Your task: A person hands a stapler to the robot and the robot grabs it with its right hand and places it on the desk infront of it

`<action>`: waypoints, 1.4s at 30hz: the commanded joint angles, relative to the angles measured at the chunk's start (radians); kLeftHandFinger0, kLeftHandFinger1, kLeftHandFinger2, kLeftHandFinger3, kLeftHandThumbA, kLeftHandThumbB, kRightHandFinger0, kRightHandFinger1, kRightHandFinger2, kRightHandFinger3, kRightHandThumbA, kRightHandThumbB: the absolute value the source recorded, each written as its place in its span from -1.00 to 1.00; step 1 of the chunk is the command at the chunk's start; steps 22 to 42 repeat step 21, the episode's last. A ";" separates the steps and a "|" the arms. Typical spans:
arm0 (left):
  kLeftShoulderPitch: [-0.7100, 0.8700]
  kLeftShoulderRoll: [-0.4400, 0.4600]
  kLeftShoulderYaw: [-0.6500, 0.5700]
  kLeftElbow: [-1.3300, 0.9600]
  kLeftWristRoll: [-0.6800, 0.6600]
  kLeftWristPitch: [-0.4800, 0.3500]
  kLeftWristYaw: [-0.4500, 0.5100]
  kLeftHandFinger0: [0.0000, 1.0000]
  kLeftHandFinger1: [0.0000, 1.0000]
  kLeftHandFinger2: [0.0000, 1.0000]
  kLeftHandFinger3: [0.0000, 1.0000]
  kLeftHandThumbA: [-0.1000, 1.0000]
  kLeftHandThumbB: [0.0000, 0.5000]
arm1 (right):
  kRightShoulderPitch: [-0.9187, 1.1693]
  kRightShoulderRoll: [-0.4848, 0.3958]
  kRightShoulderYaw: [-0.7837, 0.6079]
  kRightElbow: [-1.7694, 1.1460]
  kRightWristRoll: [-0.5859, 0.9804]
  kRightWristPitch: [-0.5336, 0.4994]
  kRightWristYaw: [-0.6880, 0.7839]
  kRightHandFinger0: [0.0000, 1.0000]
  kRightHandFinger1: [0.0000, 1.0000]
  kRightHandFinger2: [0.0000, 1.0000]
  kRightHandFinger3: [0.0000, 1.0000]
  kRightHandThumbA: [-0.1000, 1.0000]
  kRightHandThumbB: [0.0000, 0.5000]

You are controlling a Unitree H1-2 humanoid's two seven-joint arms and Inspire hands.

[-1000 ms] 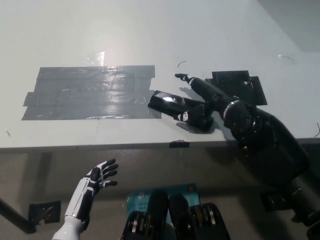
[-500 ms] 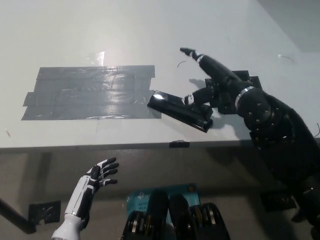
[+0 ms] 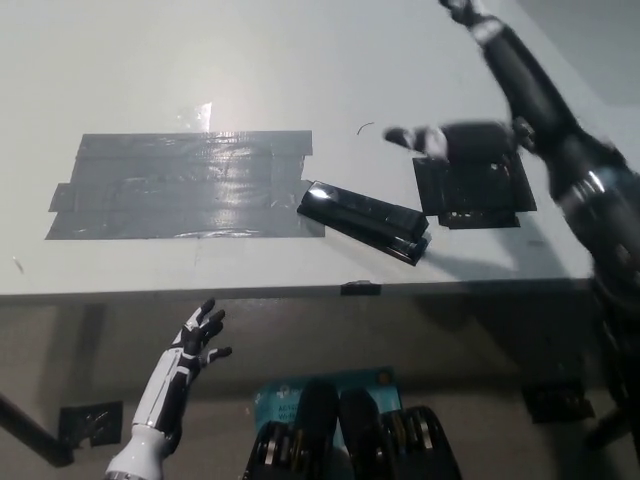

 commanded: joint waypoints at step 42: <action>0.070 -0.025 -0.011 0.017 -0.011 -0.070 -0.010 1.00 1.00 1.00 1.00 1.00 0.95 | 0.682 0.221 -0.097 0.217 0.219 -0.497 -0.113 1.00 1.00 1.00 1.00 1.00 -0.05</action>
